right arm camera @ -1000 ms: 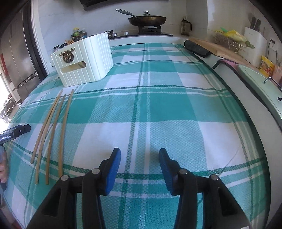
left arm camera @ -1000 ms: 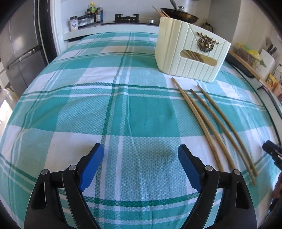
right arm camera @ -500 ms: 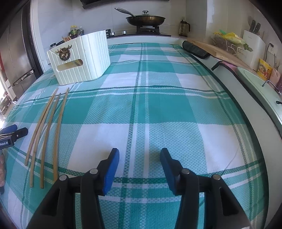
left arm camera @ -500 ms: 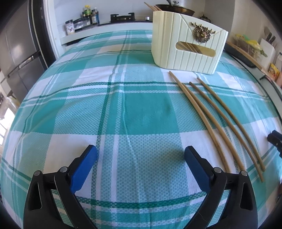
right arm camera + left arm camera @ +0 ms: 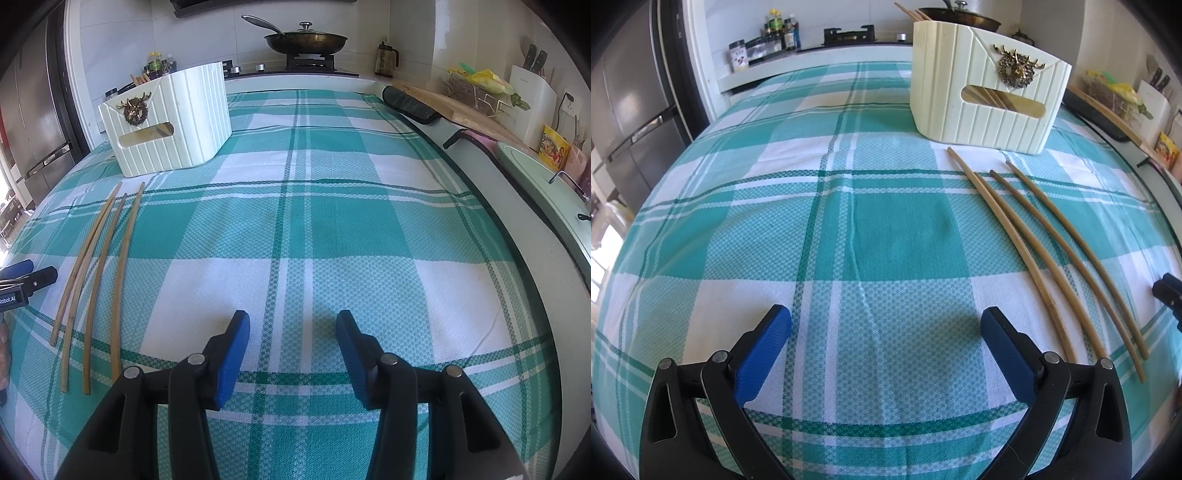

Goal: Organize utensils
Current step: 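Move both open tools back over the remaining chopsticks on the cloth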

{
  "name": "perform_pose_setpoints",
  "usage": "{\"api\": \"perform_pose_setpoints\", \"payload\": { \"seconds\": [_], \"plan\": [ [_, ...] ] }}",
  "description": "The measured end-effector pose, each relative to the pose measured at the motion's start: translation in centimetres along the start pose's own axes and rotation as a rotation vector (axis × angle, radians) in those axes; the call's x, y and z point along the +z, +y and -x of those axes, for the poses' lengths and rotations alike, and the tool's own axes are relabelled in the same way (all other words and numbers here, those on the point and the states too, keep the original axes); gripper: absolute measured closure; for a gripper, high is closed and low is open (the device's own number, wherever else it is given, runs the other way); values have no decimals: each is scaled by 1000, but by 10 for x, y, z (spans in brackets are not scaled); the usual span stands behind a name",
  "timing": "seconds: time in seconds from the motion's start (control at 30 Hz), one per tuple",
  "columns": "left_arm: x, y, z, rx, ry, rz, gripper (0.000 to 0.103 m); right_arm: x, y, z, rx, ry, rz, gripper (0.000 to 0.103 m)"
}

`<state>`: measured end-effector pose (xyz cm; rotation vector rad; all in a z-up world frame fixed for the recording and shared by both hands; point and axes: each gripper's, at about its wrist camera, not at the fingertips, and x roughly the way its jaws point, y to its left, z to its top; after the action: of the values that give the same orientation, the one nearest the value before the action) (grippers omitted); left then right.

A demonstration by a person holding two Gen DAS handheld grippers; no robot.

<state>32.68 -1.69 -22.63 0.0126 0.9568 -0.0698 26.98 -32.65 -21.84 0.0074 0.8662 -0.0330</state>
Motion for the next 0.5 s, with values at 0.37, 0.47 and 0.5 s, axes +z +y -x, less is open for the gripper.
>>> {"api": "perform_pose_setpoints", "payload": {
  "seconds": [0.37, 0.47, 0.5],
  "plan": [
    [0, 7, 17, -90, -72, 101, 1, 0, 0, 0, 1, 0, 0, 53],
    [2, -10, 24, -166, -68, 109, 1, 0, 0, 0, 1, 0, 0, 53],
    [4, -19, 26, -173, -70, 89, 1, 0, 0, 0, 1, 0, 0, 53]
  ]
}}
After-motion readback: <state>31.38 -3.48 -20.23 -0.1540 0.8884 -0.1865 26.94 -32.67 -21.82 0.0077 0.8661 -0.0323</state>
